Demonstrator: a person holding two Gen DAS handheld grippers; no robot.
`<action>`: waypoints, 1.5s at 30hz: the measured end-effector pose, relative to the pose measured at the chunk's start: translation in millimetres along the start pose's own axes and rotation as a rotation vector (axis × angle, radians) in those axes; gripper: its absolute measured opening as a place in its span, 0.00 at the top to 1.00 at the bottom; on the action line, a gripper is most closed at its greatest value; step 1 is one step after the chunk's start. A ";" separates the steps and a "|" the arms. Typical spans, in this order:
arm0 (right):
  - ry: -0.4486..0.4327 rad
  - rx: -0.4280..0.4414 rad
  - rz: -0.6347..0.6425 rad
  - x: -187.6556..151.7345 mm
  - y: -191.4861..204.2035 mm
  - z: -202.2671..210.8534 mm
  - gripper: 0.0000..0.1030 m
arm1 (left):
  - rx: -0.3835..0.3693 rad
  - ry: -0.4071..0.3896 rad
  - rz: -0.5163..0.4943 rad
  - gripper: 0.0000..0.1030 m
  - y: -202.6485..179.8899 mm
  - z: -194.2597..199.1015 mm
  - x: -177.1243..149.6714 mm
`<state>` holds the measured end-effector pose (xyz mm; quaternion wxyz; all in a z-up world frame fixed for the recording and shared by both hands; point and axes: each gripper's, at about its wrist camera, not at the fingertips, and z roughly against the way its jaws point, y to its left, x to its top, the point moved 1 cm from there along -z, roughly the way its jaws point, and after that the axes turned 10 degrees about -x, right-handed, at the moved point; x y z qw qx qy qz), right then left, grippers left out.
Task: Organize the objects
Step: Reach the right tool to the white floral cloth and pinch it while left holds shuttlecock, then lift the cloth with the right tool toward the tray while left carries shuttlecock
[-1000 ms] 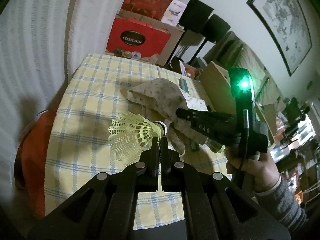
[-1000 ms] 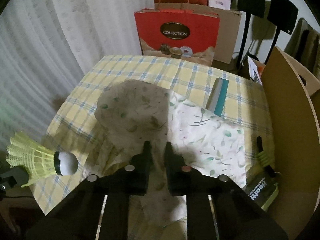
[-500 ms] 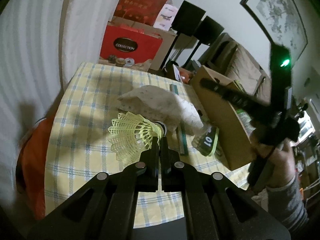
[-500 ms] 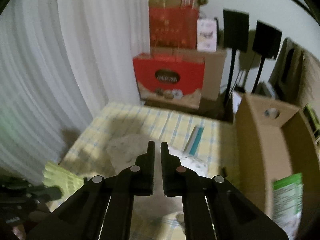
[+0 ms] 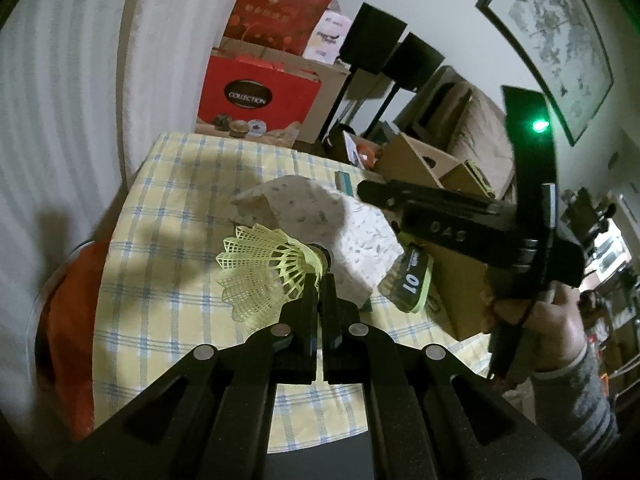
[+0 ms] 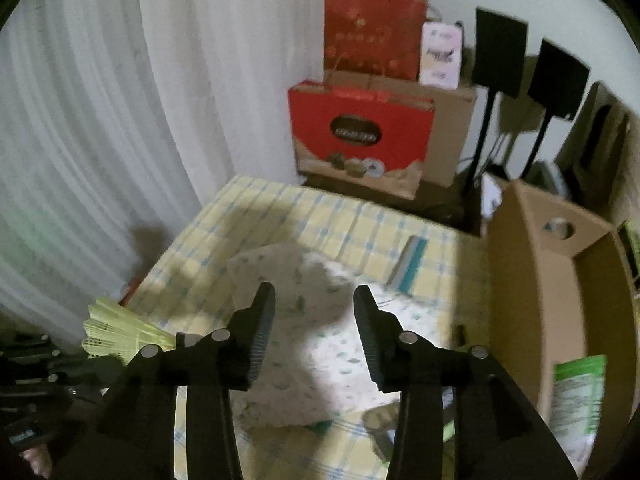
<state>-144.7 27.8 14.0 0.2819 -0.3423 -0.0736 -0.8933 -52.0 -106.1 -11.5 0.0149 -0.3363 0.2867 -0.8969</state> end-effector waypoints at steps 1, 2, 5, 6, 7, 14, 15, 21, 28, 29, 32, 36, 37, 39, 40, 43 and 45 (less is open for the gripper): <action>0.005 0.006 -0.003 0.0 0.6 -6.0 0.50 | 0.002 0.000 0.002 0.99 1.9 -0.2 0.5; 0.007 0.006 -0.005 0.1 1.3 -10.4 0.47 | 0.003 -0.001 0.008 0.99 5.0 -0.6 1.6; 0.032 0.012 -0.003 1.0 5.1 -27.5 0.32 | 0.006 -0.002 0.015 0.99 10.4 -1.9 1.4; 0.040 0.012 -0.001 0.6 6.2 -32.0 0.29 | 0.008 -0.001 0.017 0.99 12.6 -2.9 1.2; 0.052 0.010 0.003 -0.2 8.3 -37.8 0.29 | 0.012 0.001 0.019 0.99 14.9 -4.2 1.4; 0.111 -0.011 0.037 -10.5 18.8 -73.0 0.29 | 0.019 0.011 0.041 0.99 29.7 -10.4 -1.8; 0.115 -0.015 0.041 -11.8 19.4 -76.1 0.29 | 0.019 0.013 0.044 0.99 31.2 -11.0 -2.4; 0.124 -0.096 0.126 -22.4 27.4 -89.9 0.62 | 0.019 0.019 0.068 0.99 39.6 -14.4 -6.4; 0.069 -0.093 0.090 -19.5 21.2 -74.1 0.89 | 0.009 0.021 0.063 0.99 34.1 -15.4 -6.1; 0.058 -0.093 0.081 -18.1 19.9 -70.6 0.89 | 0.008 0.020 0.060 0.99 32.1 -14.8 -5.7; 0.014 -0.075 0.042 -12.1 14.4 -52.7 0.90 | 0.008 0.018 0.048 0.99 26.2 -12.4 -4.4; -0.054 -0.050 0.017 0.8 7.4 -17.6 0.90 | 0.008 0.005 0.032 0.99 15.8 -7.2 1.1; -0.065 -0.046 0.014 3.3 6.6 -10.4 0.90 | 0.006 0.001 0.028 0.99 13.1 -5.5 2.6; -0.086 -0.041 0.001 8.1 2.5 5.6 0.90 | 0.001 -0.006 0.022 0.99 6.7 -2.8 5.8; -0.098 -0.038 -0.009 11.0 -1.0 13.9 0.90 | -0.001 -0.009 0.019 0.99 3.8 -1.9 6.9; -0.120 -0.031 -0.039 17.1 -12.6 36.3 0.90 | -0.009 -0.016 0.001 0.99 -8.4 0.6 10.9; -0.135 -0.028 -0.057 19.9 -20.8 50.3 0.90 | -0.013 -0.020 -0.020 0.99 -19.5 1.8 13.6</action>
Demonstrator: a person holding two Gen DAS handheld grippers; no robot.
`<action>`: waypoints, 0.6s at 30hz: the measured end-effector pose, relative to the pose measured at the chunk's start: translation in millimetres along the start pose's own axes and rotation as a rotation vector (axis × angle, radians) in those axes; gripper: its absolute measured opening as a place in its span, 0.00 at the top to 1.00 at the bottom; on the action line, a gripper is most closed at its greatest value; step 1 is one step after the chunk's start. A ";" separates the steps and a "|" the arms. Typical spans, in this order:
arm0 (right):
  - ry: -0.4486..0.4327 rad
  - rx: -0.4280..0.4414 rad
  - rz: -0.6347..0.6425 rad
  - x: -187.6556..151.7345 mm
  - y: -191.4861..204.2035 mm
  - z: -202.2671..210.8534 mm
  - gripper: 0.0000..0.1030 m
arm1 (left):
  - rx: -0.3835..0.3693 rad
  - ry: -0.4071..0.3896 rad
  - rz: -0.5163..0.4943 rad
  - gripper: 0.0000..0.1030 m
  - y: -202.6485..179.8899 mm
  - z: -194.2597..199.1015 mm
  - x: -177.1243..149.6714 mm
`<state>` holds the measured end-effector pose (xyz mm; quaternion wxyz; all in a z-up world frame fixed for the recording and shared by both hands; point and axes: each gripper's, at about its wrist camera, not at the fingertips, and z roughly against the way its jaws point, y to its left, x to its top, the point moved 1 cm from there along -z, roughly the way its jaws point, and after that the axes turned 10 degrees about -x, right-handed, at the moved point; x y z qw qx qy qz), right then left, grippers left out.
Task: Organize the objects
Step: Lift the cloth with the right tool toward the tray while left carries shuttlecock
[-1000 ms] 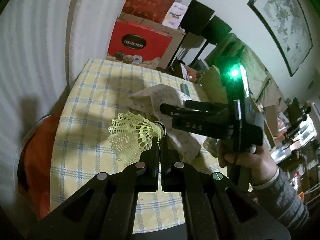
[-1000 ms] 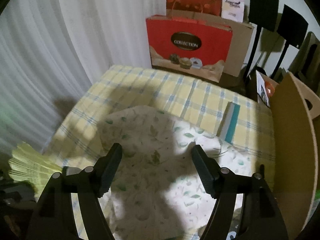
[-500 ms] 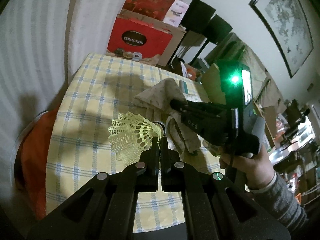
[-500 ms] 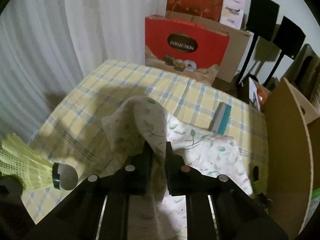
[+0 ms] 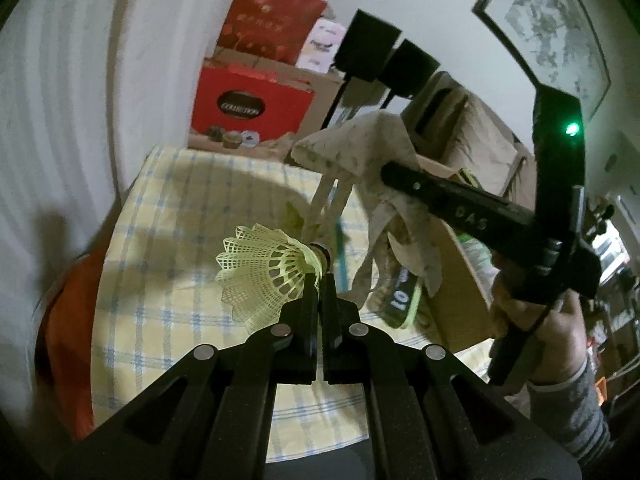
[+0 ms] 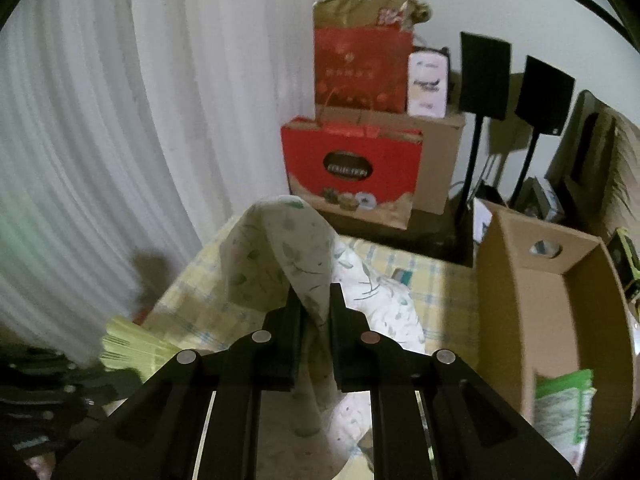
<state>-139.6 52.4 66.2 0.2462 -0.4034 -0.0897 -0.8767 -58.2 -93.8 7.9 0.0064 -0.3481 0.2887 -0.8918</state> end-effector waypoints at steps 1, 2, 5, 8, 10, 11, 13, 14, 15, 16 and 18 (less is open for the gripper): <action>-0.010 -0.005 -0.006 3.0 -5.2 8.2 0.90 | -0.003 -0.002 -0.012 0.99 -6.4 0.2 1.7; -0.016 -0.011 -0.010 4.9 -9.0 14.5 0.90 | -0.008 -0.003 -0.027 0.99 -14.8 0.2 3.7; -0.031 -0.030 -0.029 9.8 -23.9 32.9 0.90 | -0.021 -0.006 -0.055 0.99 -33.5 -1.2 8.5; -0.051 -0.052 -0.045 12.0 -41.1 52.2 0.90 | -0.048 -0.008 -0.075 0.99 -53.2 -4.2 14.1; -0.056 -0.065 -0.059 11.1 -52.7 63.8 0.90 | -0.066 -0.007 -0.089 0.99 -66.1 -6.9 17.1; -0.059 -0.074 -0.066 11.5 -60.3 69.2 0.90 | -0.080 -0.007 -0.098 0.99 -74.2 -8.9 18.4; -0.066 -0.108 -0.079 11.0 -75.1 79.8 0.90 | -0.109 -0.007 -0.117 0.99 -89.3 -12.4 18.3; -0.071 -0.126 -0.086 10.2 -83.1 84.7 0.90 | -0.118 -0.006 -0.124 0.99 -94.9 -14.0 17.9; -0.073 -0.133 -0.095 9.4 -89.8 87.4 0.90 | -0.129 -0.001 -0.134 0.99 -102.4 -17.2 17.5; -0.072 -0.140 -0.108 7.9 -98.8 91.1 0.90 | -0.134 0.004 -0.138 0.99 -106.1 -19.1 17.5; -0.071 -0.156 -0.132 4.2 -113.7 96.8 0.90 | -0.148 0.016 -0.145 0.99 -115.5 -25.6 17.4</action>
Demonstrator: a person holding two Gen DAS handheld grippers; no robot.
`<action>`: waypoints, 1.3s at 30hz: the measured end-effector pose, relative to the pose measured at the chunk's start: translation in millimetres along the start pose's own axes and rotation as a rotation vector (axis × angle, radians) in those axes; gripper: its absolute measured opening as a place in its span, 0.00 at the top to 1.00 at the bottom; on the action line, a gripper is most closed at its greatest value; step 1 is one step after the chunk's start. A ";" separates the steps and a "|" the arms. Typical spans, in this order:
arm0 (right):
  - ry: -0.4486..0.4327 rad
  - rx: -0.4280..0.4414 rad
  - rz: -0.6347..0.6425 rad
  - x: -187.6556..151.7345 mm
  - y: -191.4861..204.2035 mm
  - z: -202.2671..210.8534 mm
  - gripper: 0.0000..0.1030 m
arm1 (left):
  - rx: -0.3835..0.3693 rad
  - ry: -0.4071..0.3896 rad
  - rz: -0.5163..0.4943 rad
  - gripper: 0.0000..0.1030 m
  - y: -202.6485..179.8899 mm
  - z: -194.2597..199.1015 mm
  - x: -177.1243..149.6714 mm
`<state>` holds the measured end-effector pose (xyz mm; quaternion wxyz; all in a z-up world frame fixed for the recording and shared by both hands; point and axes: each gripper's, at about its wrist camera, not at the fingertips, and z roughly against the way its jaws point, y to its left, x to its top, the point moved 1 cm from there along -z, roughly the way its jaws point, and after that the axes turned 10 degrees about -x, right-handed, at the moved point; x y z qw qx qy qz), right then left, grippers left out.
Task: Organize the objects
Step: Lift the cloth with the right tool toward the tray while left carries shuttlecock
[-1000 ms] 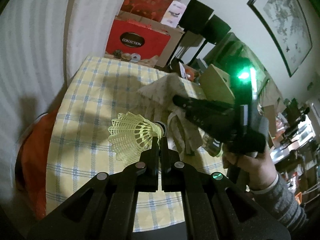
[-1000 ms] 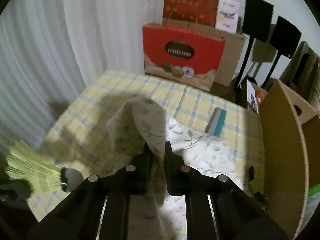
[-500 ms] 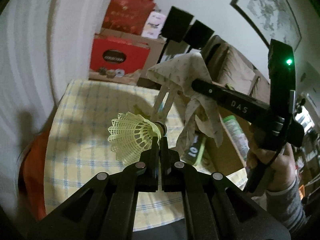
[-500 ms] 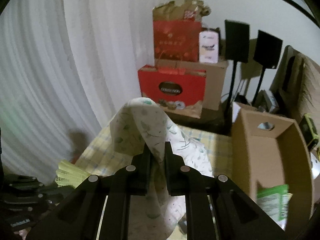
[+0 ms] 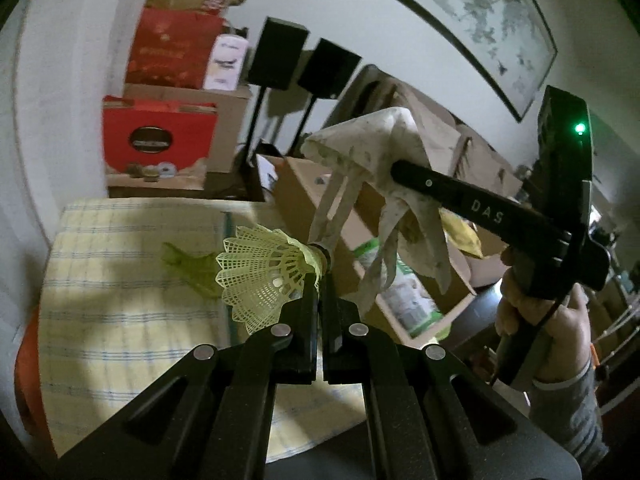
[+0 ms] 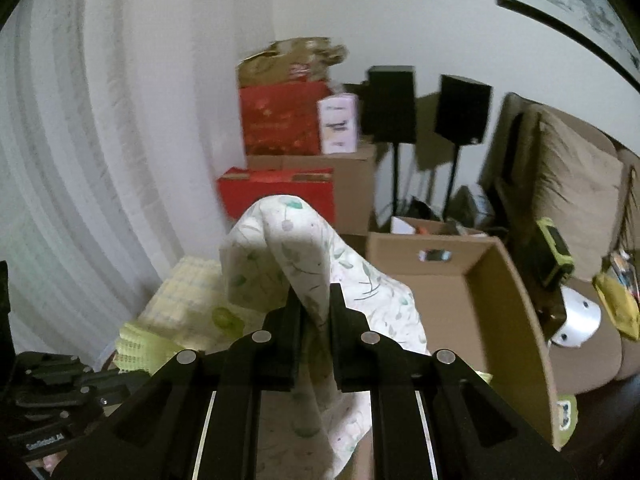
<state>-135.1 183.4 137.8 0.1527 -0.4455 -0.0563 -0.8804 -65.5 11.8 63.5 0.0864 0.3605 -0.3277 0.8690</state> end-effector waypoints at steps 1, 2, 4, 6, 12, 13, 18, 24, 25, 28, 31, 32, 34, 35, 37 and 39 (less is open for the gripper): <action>-0.001 -0.009 -0.010 -0.5 -9.3 2.1 0.89 | -0.007 0.005 -0.002 0.99 -3.9 -4.4 0.9; -0.001 -0.017 -0.017 -1.4 -17.0 4.6 0.89 | -0.018 0.010 -0.005 0.99 -9.3 -9.7 2.1; -0.002 -0.033 -0.030 -4.4 -31.0 9.1 0.90 | -0.031 0.015 -0.008 0.99 -15.0 -16.3 3.1; 0.000 -0.048 -0.045 -6.9 -45.1 12.9 0.89 | -0.042 0.020 -0.015 0.99 -22.3 -24.4 4.0; 0.001 -0.082 -0.093 -15.1 -82.0 19.8 0.89 | -0.077 0.048 -0.020 0.99 -41.9 -52.2 4.7; 0.001 -0.089 -0.099 -16.5 -88.0 20.6 0.89 | -0.081 0.053 -0.022 0.99 -46.1 -56.8 4.9; 0.004 -0.138 -0.120 -23.4 -113.1 22.7 0.89 | -0.094 0.075 -0.045 0.99 -62.8 -76.6 5.6; 0.035 -0.172 -0.161 -35.4 -139.6 15.0 0.89 | -0.115 0.104 -0.064 0.99 -81.2 -100.8 5.7; 0.043 -0.180 -0.169 -38.3 -143.7 13.3 0.89 | -0.119 0.108 -0.064 0.99 -83.0 -104.2 6.3; 0.070 -0.207 -0.193 -48.9 -153.9 6.1 0.89 | -0.140 0.122 -0.071 0.99 -93.5 -117.1 7.6; 0.115 -0.208 -0.220 -62.2 -162.2 -7.4 0.89 | -0.151 0.134 -0.084 0.99 -104.2 -127.4 7.0; 0.131 -0.207 -0.225 -66.8 -163.4 -12.1 0.89 | -0.154 0.137 -0.088 0.99 -107.0 -129.9 6.7; 0.173 -0.188 -0.249 -79.4 -166.2 -24.3 0.89 | -0.163 0.147 -0.092 0.99 -112.6 -136.9 4.7; 0.192 -0.173 -0.264 -84.7 -167.9 -29.8 0.89 | -0.167 0.154 -0.092 0.99 -114.3 -140.2 3.3; 0.234 -0.139 -0.301 -96.2 -173.0 -43.2 0.89 | -0.172 0.168 -0.090 0.99 -118.1 -147.1 0.2; 0.267 -0.110 -0.331 -105.8 -177.3 -53.4 0.89 | -0.177 0.178 -0.089 0.99 -119.0 -151.5 -1.9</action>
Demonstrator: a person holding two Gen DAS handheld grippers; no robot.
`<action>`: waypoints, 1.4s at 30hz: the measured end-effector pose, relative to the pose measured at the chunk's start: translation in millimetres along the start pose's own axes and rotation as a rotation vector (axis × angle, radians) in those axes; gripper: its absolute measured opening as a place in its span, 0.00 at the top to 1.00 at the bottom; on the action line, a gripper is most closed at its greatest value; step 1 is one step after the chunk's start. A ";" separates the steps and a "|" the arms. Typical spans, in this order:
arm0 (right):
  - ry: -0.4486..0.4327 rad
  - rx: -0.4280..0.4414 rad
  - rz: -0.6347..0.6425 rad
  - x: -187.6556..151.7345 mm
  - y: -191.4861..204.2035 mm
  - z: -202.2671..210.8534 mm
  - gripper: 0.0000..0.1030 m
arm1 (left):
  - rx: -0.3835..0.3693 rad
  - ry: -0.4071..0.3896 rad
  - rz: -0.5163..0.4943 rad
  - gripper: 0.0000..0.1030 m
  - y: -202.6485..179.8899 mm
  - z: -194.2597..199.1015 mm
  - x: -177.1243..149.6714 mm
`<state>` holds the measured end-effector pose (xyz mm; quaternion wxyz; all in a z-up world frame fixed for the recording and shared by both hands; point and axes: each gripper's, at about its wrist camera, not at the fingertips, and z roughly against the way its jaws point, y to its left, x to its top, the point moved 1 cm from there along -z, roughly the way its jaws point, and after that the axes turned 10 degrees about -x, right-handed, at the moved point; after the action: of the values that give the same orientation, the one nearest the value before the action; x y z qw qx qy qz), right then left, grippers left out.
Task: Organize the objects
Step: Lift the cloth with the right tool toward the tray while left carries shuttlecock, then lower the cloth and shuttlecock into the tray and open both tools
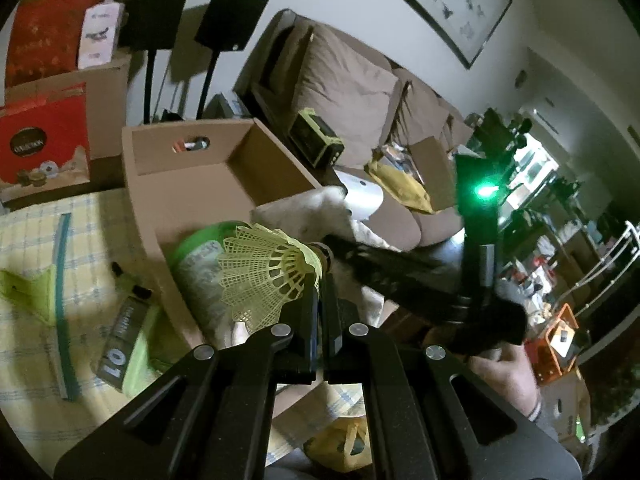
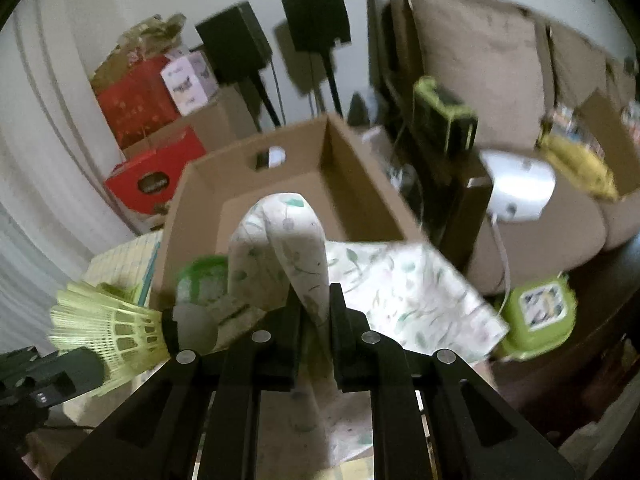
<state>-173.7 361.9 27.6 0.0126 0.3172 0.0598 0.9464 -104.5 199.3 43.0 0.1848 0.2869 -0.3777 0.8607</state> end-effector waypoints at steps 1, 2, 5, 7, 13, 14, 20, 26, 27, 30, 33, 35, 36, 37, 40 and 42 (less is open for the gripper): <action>0.020 0.015 -0.008 -2.4 -2.3 -6.4 0.88 | -0.002 0.005 0.000 0.99 -0.6 -2.3 -1.1; 0.033 0.021 -0.014 -4.0 -4.2 -11.0 0.88 | -0.003 0.008 0.000 0.99 -1.0 -3.6 -1.6; 0.051 0.018 -0.021 -5.1 -8.0 -20.3 0.87 | -0.004 0.018 0.000 0.99 -0.6 -7.5 -1.8; 0.062 0.009 -0.021 -5.3 -10.0 -27.1 0.87 | -0.007 0.025 0.002 0.99 0.6 -9.8 -1.5; 0.099 -0.061 0.009 -5.3 -14.9 -51.9 0.85 | -0.008 0.040 -0.007 0.99 -2.5 -19.0 0.4; 0.101 -0.071 0.017 -5.5 -15.5 -54.9 0.87 | -0.007 0.043 -0.009 0.99 -3.3 -20.5 0.7; 0.103 -0.106 0.098 -8.6 -6.8 -62.7 0.81 | -0.004 0.054 -0.003 0.99 -2.1 -26.7 -0.6; 0.048 -0.034 0.059 -8.1 -16.3 -33.6 0.71 | -0.007 0.055 0.001 0.99 0.6 -29.4 -1.1; 0.034 -0.024 0.056 -8.2 -18.0 -26.6 0.67 | -0.007 0.058 0.003 0.99 1.3 -30.7 -0.3; -0.018 -0.015 0.035 -7.2 -25.0 -3.0 0.55 | -0.017 0.068 0.009 0.99 1.5 -37.4 -1.7; -0.059 0.002 -0.009 -5.7 -36.1 19.5 0.55 | -0.027 0.085 0.000 0.98 -2.7 -47.2 -2.7; -0.069 0.002 -0.028 -4.2 -40.6 27.2 0.54 | -0.010 0.113 -0.025 0.97 -6.8 -59.1 -4.6; -0.072 0.001 -0.035 -4.1 -42.4 30.5 0.54 | 0.006 0.122 -0.033 0.90 -8.5 -63.2 -5.6; -0.073 0.001 -0.036 -4.5 -43.1 33.6 0.54 | 0.026 0.135 -0.042 0.76 -9.9 -68.2 -6.3; -0.078 0.000 -0.033 -7.7 -43.3 40.1 0.54 | 0.058 0.137 -0.036 0.52 -8.4 -71.4 -6.6; -0.080 -0.004 -0.033 -8.9 -43.7 42.2 0.54 | 0.031 0.121 -0.010 0.51 -6.3 -65.1 -5.8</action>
<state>-141.8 409.2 50.4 0.0312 0.3535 0.0625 0.9328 -119.7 252.0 6.9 0.2074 0.2388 -0.3511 0.8813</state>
